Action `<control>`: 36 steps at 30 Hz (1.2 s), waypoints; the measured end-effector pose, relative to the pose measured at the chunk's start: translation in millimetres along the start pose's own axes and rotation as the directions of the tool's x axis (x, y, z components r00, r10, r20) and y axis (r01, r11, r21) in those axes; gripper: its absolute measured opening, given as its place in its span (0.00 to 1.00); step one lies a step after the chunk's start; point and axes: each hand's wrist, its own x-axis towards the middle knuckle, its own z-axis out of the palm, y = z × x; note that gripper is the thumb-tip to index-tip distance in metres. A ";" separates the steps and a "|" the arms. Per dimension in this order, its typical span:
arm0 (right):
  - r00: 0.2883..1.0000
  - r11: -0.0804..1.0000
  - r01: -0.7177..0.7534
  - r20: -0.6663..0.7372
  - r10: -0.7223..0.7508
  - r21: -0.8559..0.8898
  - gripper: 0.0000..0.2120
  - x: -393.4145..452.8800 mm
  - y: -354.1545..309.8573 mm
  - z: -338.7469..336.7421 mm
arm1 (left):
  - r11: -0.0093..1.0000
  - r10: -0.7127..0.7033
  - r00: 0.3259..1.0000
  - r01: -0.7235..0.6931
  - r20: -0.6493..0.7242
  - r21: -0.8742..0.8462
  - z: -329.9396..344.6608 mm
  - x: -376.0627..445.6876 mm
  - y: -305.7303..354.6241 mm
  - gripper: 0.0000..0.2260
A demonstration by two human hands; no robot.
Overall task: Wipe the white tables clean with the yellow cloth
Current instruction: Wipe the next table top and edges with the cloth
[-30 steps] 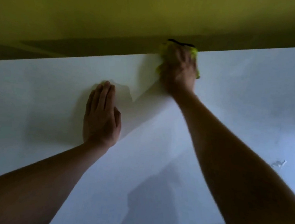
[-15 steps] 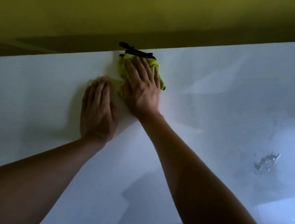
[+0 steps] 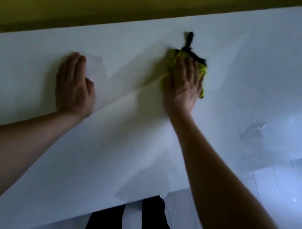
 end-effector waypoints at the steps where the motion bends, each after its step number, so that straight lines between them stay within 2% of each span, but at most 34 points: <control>1: 0.997 0.996 0.068 0.020 -0.070 0.052 0.30 -20.1 -8.8 1.3 | 1.000 -0.002 1.000 0.002 -0.001 0.022 -0.1 -0.5 1.1 0.26; 6: 0.924 0.920 0.339 0.114 -0.365 0.196 0.31 -121.7 -31.8 2.2 | 0.992 -0.089 0.996 0.089 -0.007 0.087 1.0 -14.5 13.6 0.24; 9: 0.889 0.897 0.405 0.154 -0.432 0.178 0.31 -134.3 -5.5 -10.2 | 0.991 -0.121 0.993 0.121 0.001 0.056 0.5 -46.1 42.1 0.25; 14: 0.956 0.959 0.265 0.102 -0.274 0.097 0.28 -114.7 88.0 -51.4 | 0.999 0.003 1.000 -0.002 0.010 -0.034 4.0 -119.6 123.2 0.24; 17: 0.993 0.993 0.110 0.047 -0.112 0.030 0.27 -107.4 144.0 -79.3 | 0.990 0.133 0.989 -0.129 0.072 -0.060 15.2 -146.3 167.6 0.25; 19: 1.000 1.000 -0.014 0.018 0.014 0.010 0.27 -113.2 150.0 -85.1 | 0.983 0.177 0.979 -0.171 0.099 -0.060 20.3 -143.8 186.6 0.26; 21: 0.997 0.997 -0.074 0.011 0.074 0.006 0.29 -130.3 135.9 -82.0 | 0.983 0.182 0.977 -0.176 0.115 -0.056 24.4 -135.5 200.2 0.26; 22: 0.999 0.999 -0.047 0.025 0.047 0.019 0.29 -141.5 126.7 -79.7 | 0.984 0.175 0.978 -0.170 0.117 -0.051 26.3 -132.6 205.5 0.26; 24: 0.988 0.991 0.117 0.088 -0.123 0.068 0.29 -165.1 112.9 -73.8 | 0.987 0.159 0.981 -0.155 0.108 -0.046 29.5 -130.2 211.9 0.26; 26: 0.947 0.955 0.278 0.137 -0.290 0.100 0.29 -180.5 111.6 -72.1 | 0.987 0.153 0.984 -0.149 0.092 -0.053 31.0 -129.5 212.7 0.26; 29: 0.904 0.922 0.369 0.184 -0.386 0.120 0.29 -173.2 137.1 -83.9 | 0.985 0.169 0.983 -0.166 0.075 -0.040 31.9 -131.3 209.9 0.26; 31: 0.946 0.956 0.275 0.149 -0.289 0.105 0.30 -154.5 174.2 -101.8 | 0.985 0.169 0.983 -0.168 0.065 -0.030 32.9 -130.8 211.1 0.26; 33: 0.992 0.993 0.107 0.055 -0.110 0.052 0.29 -131.7 224.5 -125.0 | 0.986 0.165 0.984 -0.164 0.063 -0.020 34.0 -131.3 212.2 0.26; 36: 0.987 0.986 -0.160 -0.028 0.159 -0.043 0.27 -106.0 282.0 -154.5 | 0.986 0.164 0.985 -0.163 0.060 -0.019 34.6 -130.8 214.7 0.26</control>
